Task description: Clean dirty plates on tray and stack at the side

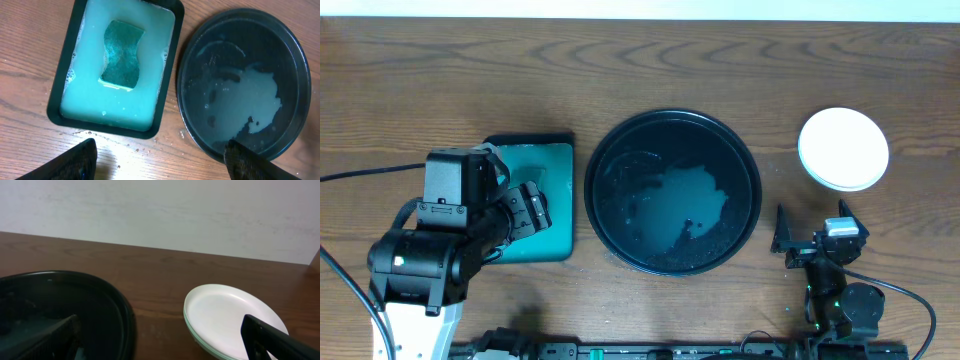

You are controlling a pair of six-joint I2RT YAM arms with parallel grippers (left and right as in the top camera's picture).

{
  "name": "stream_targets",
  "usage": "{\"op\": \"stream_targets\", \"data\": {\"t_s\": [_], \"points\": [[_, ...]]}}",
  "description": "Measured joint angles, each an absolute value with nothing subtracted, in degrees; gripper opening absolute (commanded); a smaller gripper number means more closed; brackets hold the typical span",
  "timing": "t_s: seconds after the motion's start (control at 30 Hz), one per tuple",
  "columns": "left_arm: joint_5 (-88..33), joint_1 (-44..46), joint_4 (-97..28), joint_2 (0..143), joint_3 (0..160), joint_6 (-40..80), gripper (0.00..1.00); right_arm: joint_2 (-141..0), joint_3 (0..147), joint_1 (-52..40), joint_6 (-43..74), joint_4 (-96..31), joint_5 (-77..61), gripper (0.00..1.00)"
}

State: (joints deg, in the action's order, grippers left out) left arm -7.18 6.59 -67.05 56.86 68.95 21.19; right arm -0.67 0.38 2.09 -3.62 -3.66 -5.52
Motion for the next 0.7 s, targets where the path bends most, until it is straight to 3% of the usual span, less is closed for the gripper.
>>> {"op": "stream_targets", "data": {"t_s": [0.7], "points": [[-6.5,6.6,-67.1,56.9,68.9,16.4,0.82,-0.7,0.4,2.1,-3.6,-3.7,-5.5,0.99]]}}
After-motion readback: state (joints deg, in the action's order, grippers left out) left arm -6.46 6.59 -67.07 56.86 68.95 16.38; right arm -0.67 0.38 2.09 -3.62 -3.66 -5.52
